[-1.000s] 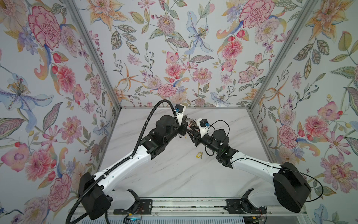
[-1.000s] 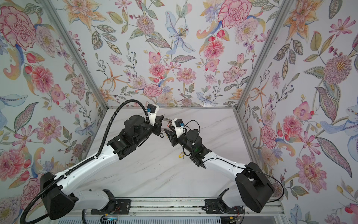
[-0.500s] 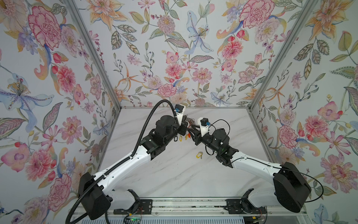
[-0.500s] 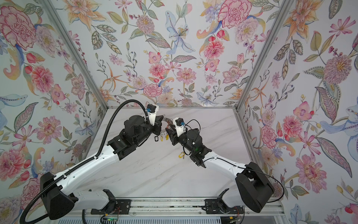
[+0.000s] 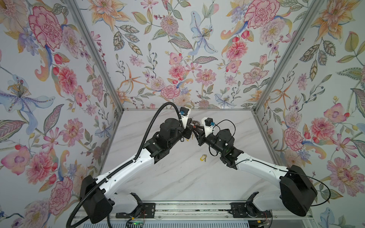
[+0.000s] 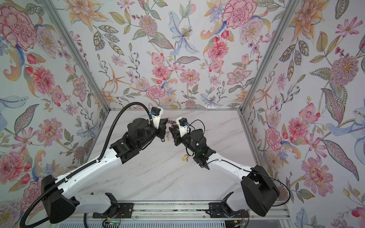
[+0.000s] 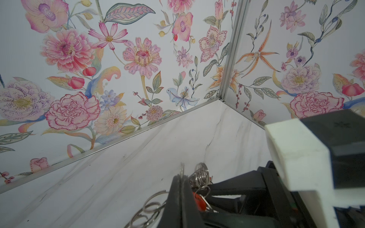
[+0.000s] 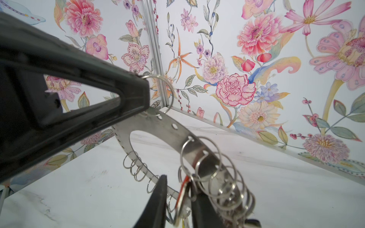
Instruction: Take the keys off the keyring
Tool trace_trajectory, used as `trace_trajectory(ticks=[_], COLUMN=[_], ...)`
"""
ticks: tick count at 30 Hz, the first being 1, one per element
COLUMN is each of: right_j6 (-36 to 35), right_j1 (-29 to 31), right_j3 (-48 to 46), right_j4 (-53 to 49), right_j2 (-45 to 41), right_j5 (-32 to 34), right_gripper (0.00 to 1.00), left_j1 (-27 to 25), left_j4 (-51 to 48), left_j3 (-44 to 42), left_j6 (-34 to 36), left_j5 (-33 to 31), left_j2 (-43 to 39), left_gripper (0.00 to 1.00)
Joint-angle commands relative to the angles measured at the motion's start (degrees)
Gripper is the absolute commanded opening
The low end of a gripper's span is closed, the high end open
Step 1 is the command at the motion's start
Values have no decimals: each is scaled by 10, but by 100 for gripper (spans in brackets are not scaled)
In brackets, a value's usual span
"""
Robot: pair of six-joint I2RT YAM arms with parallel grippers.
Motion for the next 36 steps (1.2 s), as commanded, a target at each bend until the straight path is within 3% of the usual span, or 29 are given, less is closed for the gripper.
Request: trace_trajectory(ticks=[1,8,19,28,36], right_j6=[5,15,8,-52,-77], right_j1=[-5,-1,8,0,-40], right_j3=[12,3,-2,79,137], right_j4=[2,3,-96,-296,-427], right_j2=[-1,-18,-105,-135,-128], right_j5=[3,-7,1,12,-20], right_gripper=[15,0,0,0,0], left_j1=[-8,-8,-9,-9,-9], left_j4=[34,39,50,62,94], left_j3=[7,5,-16,-53,-103], left_j6=[-3,13,38,16,-10], left_j5=[-9,-36,-90,-30,33], left_j2=[-21,-19,-13,-23,-52], left_gripper=[0,0,0,0,0])
